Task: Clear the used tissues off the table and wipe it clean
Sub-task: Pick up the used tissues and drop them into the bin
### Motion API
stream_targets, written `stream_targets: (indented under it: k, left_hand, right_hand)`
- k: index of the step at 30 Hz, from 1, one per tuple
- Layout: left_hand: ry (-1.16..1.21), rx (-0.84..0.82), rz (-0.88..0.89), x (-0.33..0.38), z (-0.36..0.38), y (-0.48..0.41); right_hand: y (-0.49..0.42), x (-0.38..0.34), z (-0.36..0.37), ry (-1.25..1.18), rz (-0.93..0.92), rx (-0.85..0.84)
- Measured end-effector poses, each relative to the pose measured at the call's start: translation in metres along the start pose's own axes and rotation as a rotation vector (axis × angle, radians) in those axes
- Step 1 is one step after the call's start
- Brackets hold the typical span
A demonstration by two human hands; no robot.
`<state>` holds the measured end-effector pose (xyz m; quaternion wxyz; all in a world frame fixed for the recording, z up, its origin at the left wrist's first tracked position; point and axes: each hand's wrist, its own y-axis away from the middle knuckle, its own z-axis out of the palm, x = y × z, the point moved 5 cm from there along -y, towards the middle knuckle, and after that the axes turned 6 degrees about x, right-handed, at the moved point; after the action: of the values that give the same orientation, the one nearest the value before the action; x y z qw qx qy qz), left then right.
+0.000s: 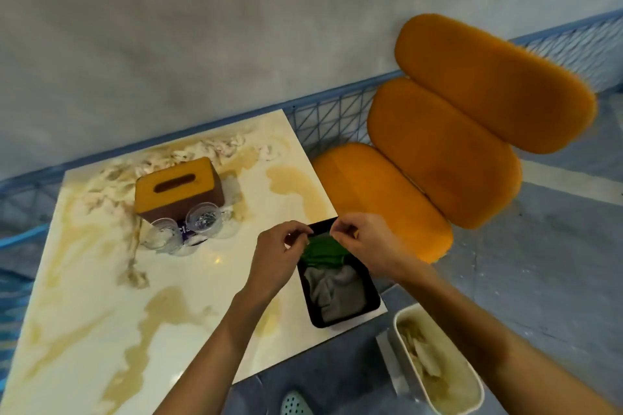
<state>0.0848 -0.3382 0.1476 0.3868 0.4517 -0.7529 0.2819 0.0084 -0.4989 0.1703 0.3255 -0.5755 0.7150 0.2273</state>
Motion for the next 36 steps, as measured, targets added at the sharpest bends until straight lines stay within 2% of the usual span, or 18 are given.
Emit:
stream_targets:
  k: [7, 17, 24, 28, 36]
  left_hand:
    - [-0.055, 0.040, 0.059, -0.018, -0.080, -0.054]
    - [-0.146, 0.072, 0.045, -0.045, -0.132, -0.118]
    - [-0.212, 0.008, -0.011, -0.078, -0.143, -0.178]
    - [-0.335, -0.048, -0.019, -0.105, -0.144, -0.235]
    - [-0.417, -0.138, -0.087, -0.168, -0.125, -0.345]
  right_hand:
    - [-0.072, -0.065, 0.026, 0.051, -0.033, 0.078]
    - [-0.150, -0.106, 0.062, 0.079, -0.055, 0.073]
    - [-0.227, -0.088, 0.081, 0.135, -0.031, 0.022]
    - [-0.293, -0.063, 0.096, 0.168, 0.025, -0.043]
    - [-0.410, -0.004, 0.131, 0.227, 0.049, -0.156]
